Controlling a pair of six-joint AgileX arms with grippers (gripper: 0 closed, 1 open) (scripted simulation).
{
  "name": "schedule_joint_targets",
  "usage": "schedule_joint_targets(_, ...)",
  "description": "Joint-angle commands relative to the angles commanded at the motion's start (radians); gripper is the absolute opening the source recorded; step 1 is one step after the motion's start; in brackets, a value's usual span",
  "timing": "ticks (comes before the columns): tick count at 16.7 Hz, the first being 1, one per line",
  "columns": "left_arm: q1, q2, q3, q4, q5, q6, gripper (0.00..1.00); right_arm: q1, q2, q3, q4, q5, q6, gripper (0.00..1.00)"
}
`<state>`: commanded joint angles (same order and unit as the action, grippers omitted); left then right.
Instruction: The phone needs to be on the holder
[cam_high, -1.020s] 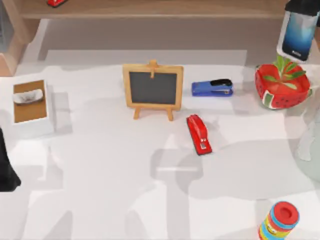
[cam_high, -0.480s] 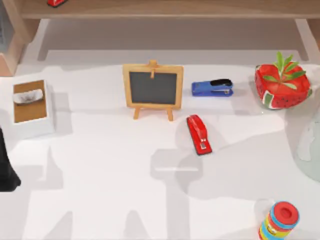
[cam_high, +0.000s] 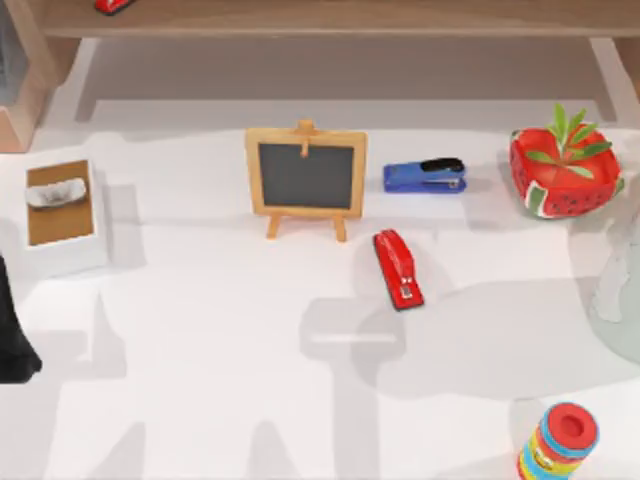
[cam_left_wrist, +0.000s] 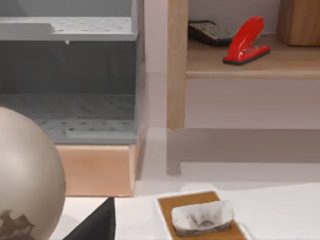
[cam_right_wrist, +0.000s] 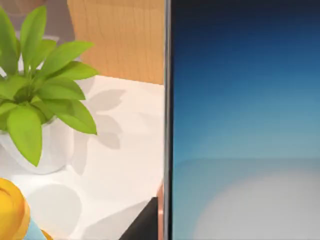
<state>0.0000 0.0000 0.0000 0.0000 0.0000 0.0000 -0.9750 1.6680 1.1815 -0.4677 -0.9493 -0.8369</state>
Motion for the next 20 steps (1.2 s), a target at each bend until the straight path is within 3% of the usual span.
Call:
schedule_joint_targets(9,0.0,0.0,0.0,0.0,0.0,0.0,1.0,-0.027,0.014,-0.011,0.012,-0.031,-0.021,0.0)
schedule_joint_targets(17,0.0,0.0,0.0,0.0,0.0,0.0,1.0,0.035,0.005,-0.041,0.161,0.064,0.071,0.0)
schedule_joint_targets(20,0.0,0.0,0.0,0.0,0.0,0.0,1.0,0.079,0.057,-0.059,0.223,0.057,0.11,0.0)
